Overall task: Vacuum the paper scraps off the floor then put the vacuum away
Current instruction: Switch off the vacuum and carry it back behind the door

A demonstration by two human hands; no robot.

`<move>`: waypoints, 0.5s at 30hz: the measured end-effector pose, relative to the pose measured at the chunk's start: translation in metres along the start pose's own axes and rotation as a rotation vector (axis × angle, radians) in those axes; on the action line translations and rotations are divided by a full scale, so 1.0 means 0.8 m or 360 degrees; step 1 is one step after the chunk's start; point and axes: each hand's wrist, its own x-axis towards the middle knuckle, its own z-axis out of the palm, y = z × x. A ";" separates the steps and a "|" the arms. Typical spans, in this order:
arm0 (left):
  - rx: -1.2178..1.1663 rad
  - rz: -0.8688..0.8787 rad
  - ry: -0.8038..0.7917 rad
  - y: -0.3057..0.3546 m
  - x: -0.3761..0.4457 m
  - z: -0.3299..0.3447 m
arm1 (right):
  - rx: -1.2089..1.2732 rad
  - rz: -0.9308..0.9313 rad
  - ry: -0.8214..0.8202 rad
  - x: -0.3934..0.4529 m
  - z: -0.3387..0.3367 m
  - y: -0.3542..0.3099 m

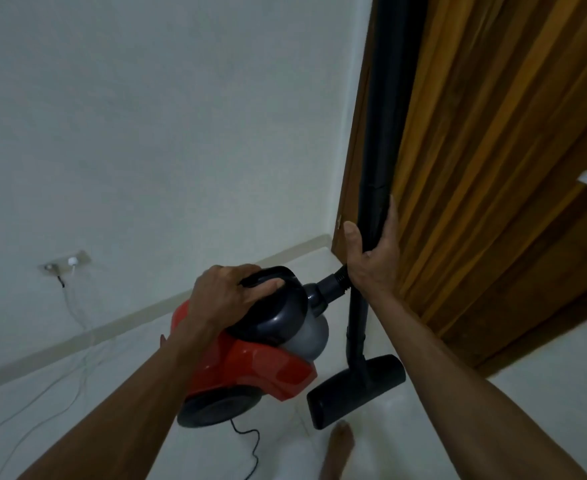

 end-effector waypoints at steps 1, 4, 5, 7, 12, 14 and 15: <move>0.0020 -0.0008 -0.0019 -0.008 0.029 0.018 | 0.0010 -0.0008 0.0011 0.024 0.011 0.022; 0.0049 -0.0048 -0.0006 -0.025 0.113 0.073 | 0.0021 -0.0015 0.0009 0.099 0.043 0.091; 0.0047 -0.0059 0.0003 -0.030 0.139 0.091 | 0.0001 -0.0026 0.0008 0.124 0.053 0.115; 0.0064 -0.0077 -0.0008 -0.038 0.187 0.122 | -0.0011 -0.0029 -0.0055 0.174 0.072 0.156; 0.0072 -0.0117 -0.0050 -0.058 0.293 0.179 | -0.0038 0.0026 -0.0115 0.279 0.111 0.237; 0.0076 -0.0128 -0.0053 -0.071 0.334 0.204 | -0.0076 0.0008 -0.0113 0.313 0.128 0.268; 0.0076 -0.0125 -0.0057 -0.078 0.351 0.217 | -0.0093 -0.0010 -0.0119 0.327 0.137 0.282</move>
